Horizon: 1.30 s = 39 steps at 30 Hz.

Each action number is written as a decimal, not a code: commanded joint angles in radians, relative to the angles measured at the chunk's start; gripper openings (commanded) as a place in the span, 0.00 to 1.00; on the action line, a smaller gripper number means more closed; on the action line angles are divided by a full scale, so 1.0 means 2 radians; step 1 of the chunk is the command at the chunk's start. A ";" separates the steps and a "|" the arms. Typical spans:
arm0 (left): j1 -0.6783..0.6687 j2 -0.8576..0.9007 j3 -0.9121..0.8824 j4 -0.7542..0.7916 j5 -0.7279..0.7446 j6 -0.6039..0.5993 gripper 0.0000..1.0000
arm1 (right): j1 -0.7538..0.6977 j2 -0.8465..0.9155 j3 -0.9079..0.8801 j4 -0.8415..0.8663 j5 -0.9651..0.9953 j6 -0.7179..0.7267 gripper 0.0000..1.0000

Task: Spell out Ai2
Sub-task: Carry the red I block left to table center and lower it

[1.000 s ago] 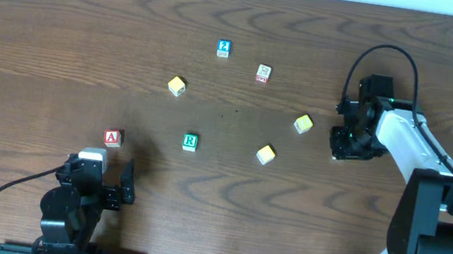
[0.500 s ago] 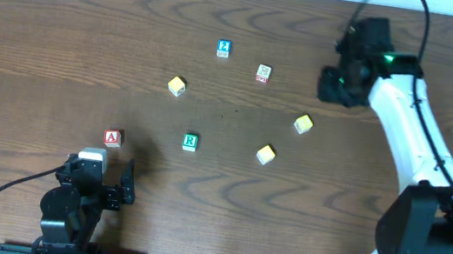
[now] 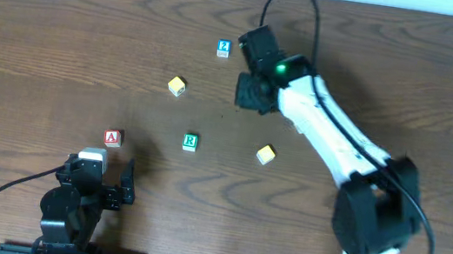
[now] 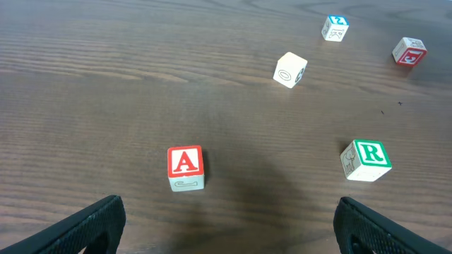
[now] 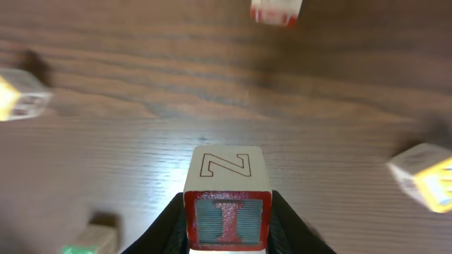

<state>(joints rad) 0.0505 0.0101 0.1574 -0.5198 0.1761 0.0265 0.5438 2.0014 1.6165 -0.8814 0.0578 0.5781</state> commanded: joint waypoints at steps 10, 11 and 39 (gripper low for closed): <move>0.001 -0.003 -0.007 0.000 -0.003 0.000 0.95 | 0.020 0.039 0.005 0.029 -0.008 0.049 0.02; 0.001 -0.003 -0.007 0.000 -0.003 -0.001 0.95 | 0.023 0.039 0.005 0.030 -0.008 0.050 0.02; 0.001 -0.003 -0.007 0.000 -0.003 -0.001 0.95 | 0.040 0.072 0.006 0.045 0.048 0.051 0.13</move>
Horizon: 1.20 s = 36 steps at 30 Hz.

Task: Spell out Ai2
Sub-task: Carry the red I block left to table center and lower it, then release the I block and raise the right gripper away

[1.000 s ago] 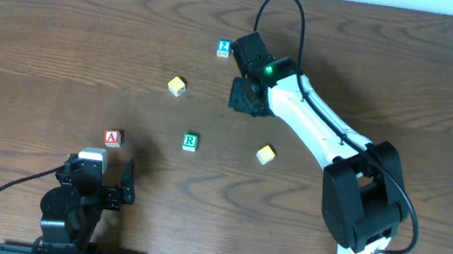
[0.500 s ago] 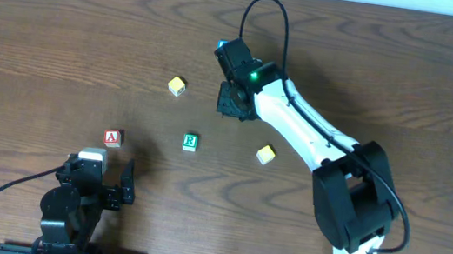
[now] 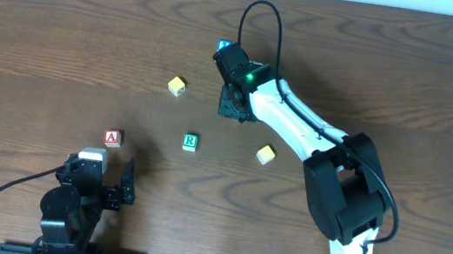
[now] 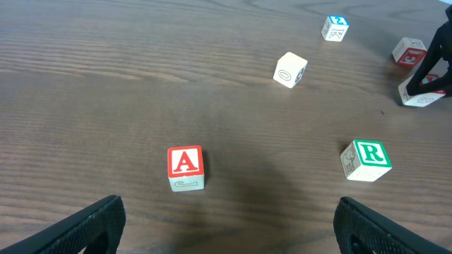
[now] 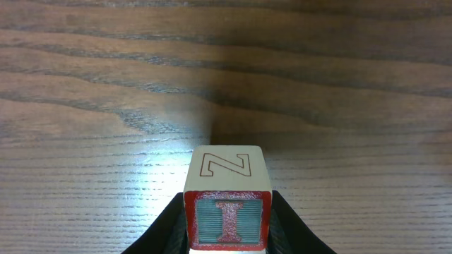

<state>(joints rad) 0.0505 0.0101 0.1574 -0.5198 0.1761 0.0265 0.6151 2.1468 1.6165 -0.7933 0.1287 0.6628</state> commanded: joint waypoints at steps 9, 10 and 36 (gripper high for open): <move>0.001 -0.003 -0.007 0.000 -0.003 -0.001 0.95 | 0.004 -0.001 0.006 -0.002 0.006 0.004 0.27; 0.001 -0.003 -0.007 0.000 -0.003 0.000 0.95 | 0.004 -0.001 0.006 -0.002 0.005 0.004 0.28; 0.001 -0.003 -0.007 0.000 -0.003 -0.001 0.96 | 0.005 -0.026 0.132 -0.095 0.014 -0.085 0.62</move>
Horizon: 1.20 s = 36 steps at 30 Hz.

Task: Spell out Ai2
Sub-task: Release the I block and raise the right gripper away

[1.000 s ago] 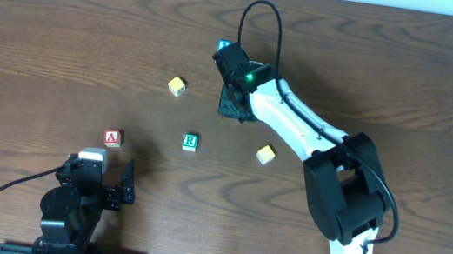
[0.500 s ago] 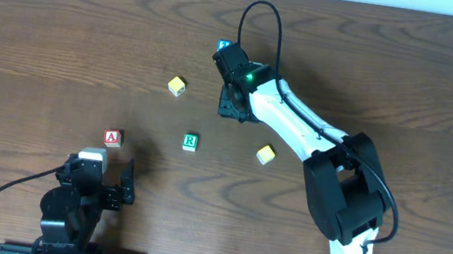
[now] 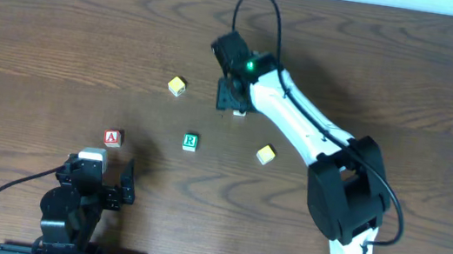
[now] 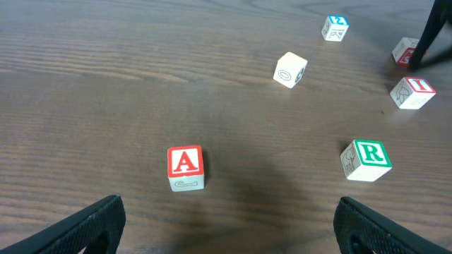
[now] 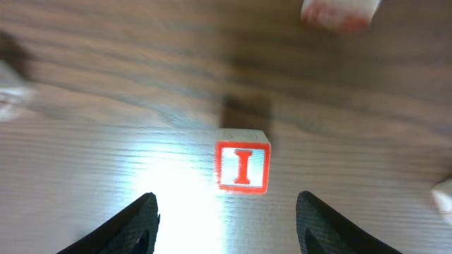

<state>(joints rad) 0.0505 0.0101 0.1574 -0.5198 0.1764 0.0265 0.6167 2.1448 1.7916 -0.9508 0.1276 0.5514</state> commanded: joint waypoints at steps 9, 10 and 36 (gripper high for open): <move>0.001 -0.003 -0.007 0.000 -0.003 -0.001 0.95 | 0.002 -0.114 0.108 -0.088 0.011 -0.094 0.99; 0.001 -0.003 -0.007 0.000 -0.003 -0.001 0.95 | 0.002 -0.126 0.108 -0.092 0.004 -0.097 0.99; 0.001 -0.003 -0.007 0.003 0.017 -0.185 0.95 | 0.098 -0.479 -0.136 -0.233 0.051 -0.081 0.99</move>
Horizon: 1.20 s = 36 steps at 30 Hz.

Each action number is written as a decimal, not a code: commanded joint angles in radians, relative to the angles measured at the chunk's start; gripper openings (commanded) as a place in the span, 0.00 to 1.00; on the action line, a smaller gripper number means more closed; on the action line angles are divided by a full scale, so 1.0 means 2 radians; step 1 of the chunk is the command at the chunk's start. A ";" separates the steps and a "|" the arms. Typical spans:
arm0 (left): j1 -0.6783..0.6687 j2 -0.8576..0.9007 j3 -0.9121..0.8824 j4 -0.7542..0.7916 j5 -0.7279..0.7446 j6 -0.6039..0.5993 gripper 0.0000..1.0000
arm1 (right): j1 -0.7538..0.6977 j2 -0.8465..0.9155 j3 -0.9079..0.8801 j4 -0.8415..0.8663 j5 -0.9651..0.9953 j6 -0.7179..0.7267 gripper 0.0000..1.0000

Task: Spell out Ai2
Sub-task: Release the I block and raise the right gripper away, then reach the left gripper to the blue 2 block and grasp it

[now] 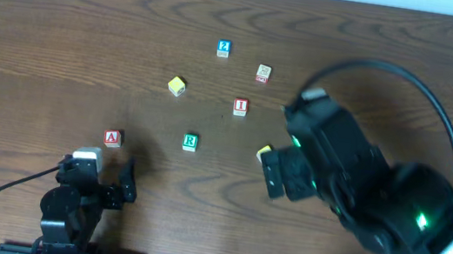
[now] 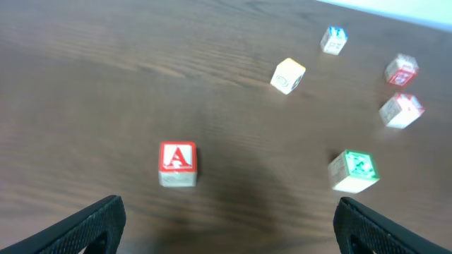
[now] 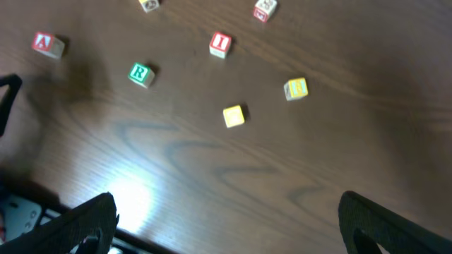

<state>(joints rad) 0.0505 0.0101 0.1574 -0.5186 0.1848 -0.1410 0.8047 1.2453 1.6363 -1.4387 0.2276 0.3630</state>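
The red A block (image 1: 113, 137) lies at the near left, just ahead of my open left gripper (image 1: 100, 185), and shows ahead in the left wrist view (image 2: 176, 162). The red I block (image 1: 241, 106) sits mid-table, apart from both grippers. The blue 2 block (image 1: 224, 48) lies farther back. My right gripper (image 1: 275, 176) hangs high over the near right, open and empty (image 3: 229, 226). From up there it sees the I block (image 3: 220, 44) and the A block (image 3: 48, 44). My left gripper (image 2: 226, 226) holds nothing.
A green R block (image 1: 190, 142) lies between A and I. One yellow block (image 1: 177, 86) sits left of I, another yellow block (image 1: 264, 154) at the right arm's edge. A red-and-white block (image 1: 263, 72) lies behind I. The right wrist view shows a further yellow block (image 3: 296, 87).
My right gripper was open just above the I block; now it is high over the near right of the table. The I block stays put. The left wrist view has shifted slightly and is blurred.
My right gripper held the I block above the table near the 2 block. Then it held it low over the wood right of the yellow block. Then it stood open above the I block resting there. Now it is far from it. The A block never moved.
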 commanded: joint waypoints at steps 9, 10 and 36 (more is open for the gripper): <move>0.001 -0.003 -0.007 0.107 0.029 -0.169 0.95 | 0.004 -0.098 -0.250 0.105 -0.065 0.013 0.99; 0.001 -0.002 -0.007 0.140 0.047 -0.169 0.95 | 0.003 -0.096 -0.257 0.120 -0.065 0.013 0.99; -0.092 0.852 0.576 0.228 0.049 0.113 0.96 | -0.140 -0.057 -0.263 0.293 -0.052 0.013 0.99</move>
<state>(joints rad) -0.0872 1.6081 1.1656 -0.0280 0.3218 -0.0269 0.5411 1.1324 1.1072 -0.8520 0.1127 0.3641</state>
